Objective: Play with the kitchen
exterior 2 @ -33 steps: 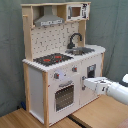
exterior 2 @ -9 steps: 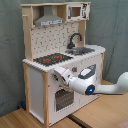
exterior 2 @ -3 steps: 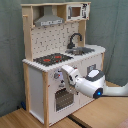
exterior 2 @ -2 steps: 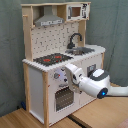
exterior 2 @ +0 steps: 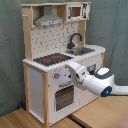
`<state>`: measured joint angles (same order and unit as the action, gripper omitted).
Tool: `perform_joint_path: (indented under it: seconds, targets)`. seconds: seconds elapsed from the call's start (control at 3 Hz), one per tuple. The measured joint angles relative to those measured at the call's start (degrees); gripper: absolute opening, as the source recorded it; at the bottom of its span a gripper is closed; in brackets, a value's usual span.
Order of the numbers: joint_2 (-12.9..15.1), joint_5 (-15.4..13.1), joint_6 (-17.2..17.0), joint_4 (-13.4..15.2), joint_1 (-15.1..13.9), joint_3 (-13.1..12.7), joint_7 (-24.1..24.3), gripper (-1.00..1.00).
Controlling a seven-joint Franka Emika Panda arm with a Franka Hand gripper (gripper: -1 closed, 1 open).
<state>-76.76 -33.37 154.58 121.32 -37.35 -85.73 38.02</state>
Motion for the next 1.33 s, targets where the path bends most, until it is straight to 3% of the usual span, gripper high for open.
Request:
perform_joint_path:
  seconds: [0.67,1.33]
  targets:
    - [-0.01,-0.08,-2.23,0.64,1.74,2.04,-11.58,1.0]
    - [-0.21,-0.6,-4.19,4.39,5.76,3.08,-23.73,1.0]
